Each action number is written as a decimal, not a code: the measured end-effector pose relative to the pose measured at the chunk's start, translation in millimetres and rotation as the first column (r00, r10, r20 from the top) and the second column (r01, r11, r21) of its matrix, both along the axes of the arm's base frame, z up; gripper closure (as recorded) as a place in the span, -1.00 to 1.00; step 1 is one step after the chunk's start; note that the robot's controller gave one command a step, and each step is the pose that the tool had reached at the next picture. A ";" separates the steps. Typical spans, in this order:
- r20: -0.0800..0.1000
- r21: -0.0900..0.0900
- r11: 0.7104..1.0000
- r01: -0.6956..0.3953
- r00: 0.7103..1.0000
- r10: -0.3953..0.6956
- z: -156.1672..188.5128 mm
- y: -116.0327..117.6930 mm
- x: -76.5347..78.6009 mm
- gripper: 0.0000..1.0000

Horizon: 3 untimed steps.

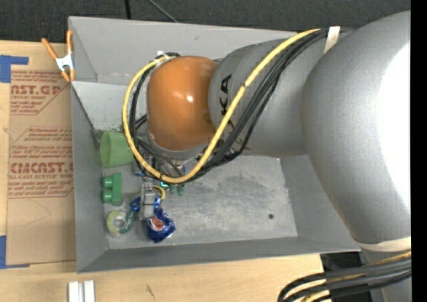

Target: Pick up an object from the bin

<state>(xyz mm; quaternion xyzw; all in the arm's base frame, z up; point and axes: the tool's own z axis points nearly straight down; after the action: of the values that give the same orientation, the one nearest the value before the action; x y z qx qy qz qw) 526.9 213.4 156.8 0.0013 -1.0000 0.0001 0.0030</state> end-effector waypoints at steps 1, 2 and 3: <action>-0.003 -0.002 0.997 -0.076 0.997 0.076 -92.1 -23.7 -18.7 -1.00; 0.005 0.002 0.997 -0.076 0.997 0.076 -87.4 -21.8 -16.3 1.00; 0.005 0.001 0.998 -0.068 0.998 0.068 -61.0 -39.2 -41.4 1.00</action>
Offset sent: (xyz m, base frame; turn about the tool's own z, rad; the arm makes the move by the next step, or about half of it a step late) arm -0.0158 -0.0227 -0.0868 -0.0752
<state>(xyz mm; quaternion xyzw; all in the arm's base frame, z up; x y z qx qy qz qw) 485.5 174.2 95.8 0.0355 -0.9994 -0.0005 0.0006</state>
